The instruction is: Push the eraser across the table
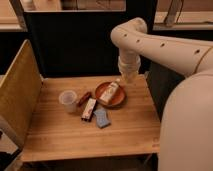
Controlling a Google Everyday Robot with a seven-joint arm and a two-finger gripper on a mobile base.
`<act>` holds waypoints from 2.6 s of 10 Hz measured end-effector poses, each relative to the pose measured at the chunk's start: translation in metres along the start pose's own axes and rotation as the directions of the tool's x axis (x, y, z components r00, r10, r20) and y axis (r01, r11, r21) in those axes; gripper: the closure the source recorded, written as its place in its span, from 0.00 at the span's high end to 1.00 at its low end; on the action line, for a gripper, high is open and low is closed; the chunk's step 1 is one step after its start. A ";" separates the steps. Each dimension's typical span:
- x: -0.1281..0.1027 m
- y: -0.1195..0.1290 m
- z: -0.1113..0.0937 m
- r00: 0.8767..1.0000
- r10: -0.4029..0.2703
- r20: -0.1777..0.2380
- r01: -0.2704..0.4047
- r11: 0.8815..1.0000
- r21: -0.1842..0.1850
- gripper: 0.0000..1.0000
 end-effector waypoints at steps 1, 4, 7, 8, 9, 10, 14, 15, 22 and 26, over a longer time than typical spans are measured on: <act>-0.004 0.024 0.015 0.999 -0.006 -0.040 0.003 0.997 -0.075 0.00; -0.007 0.047 0.029 0.997 -0.006 -0.077 -0.006 0.988 -0.155 0.00; -0.007 0.046 0.028 0.997 -0.007 -0.077 -0.005 0.988 -0.154 0.00; -0.005 0.045 0.026 0.998 -0.014 -0.067 0.003 0.987 -0.162 0.00; 0.000 0.048 0.025 0.998 -0.028 -0.054 0.018 0.983 -0.183 0.00; 0.010 0.057 0.024 0.998 -0.049 -0.042 0.039 0.975 -0.220 0.00; 0.065 0.098 0.028 0.985 -0.171 -0.036 0.148 0.927 -0.344 0.00; 0.081 0.112 0.032 0.970 -0.238 -0.039 0.209 0.910 -0.358 0.00; 0.078 0.182 0.077 0.853 -0.519 -0.058 0.476 0.818 -0.325 0.00; 0.028 0.194 0.101 0.827 -0.562 -0.024 0.543 0.809 -0.227 0.00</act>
